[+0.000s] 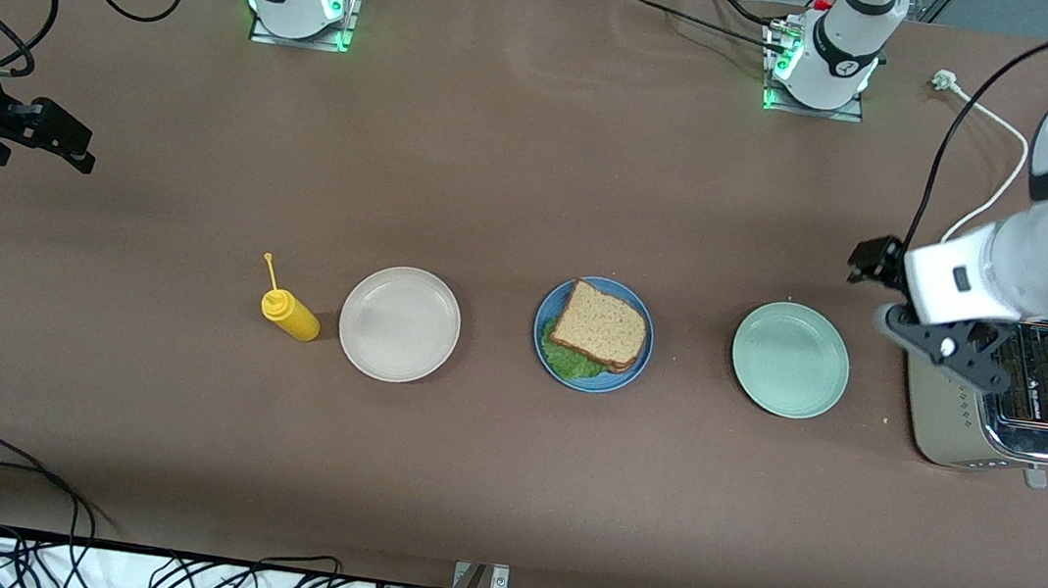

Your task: Make sandwich in blue plate with both arms

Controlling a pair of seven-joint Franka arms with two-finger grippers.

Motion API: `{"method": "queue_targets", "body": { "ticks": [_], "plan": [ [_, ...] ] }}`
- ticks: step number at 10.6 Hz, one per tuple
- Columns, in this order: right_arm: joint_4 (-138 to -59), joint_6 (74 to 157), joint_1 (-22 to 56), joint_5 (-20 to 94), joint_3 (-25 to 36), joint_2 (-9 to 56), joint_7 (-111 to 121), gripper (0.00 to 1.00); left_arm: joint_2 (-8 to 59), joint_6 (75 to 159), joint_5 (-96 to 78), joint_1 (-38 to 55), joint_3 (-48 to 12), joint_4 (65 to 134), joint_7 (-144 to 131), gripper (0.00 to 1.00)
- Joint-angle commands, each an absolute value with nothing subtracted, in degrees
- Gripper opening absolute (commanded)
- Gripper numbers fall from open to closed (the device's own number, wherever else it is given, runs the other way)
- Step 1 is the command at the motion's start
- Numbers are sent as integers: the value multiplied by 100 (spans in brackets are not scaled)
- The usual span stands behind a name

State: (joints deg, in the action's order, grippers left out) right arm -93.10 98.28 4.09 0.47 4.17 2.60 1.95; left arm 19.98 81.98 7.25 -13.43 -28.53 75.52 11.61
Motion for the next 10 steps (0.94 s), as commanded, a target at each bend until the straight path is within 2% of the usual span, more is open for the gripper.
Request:
{"method": "queue_targets", "body": {
  "ticks": [1, 4, 5, 6, 7, 9, 10],
  "plan": [
    [-9158, 9694, 404, -18, 431, 299, 114, 100, 961, 8050, 653, -1380, -2839, 8382, 583, 100],
    [-9158, 9694, 404, -26, 413, 308, 114, 100, 782, 8288, 528, -1597, -2830, 8587, 395, 100],
    [-9158, 9694, 404, -35, 413, 308, 114, 100, 547, 8584, 475, -1539, -2604, 8848, 439, 100],
    [-9158, 9694, 404, -26, 413, 308, 123, 100, 214, 8874, 414, -1060, -2036, 9320, 439, 100],
    [-9158, 9694, 404, -26, 413, 308, 123, 100, 159, 8877, 274, -637, -1326, 9308, 448, 100],
    [-9158, 9694, 404, -18, 413, 308, 123, 100, 115, 8912, 53, -187, -802, 9308, 431, 100],
    [-9158, 9694, 404, -18, 413, 308, 114, 100, -34, 8930, 53, -37, -730, 9299, 378, 100]
  ]
}}
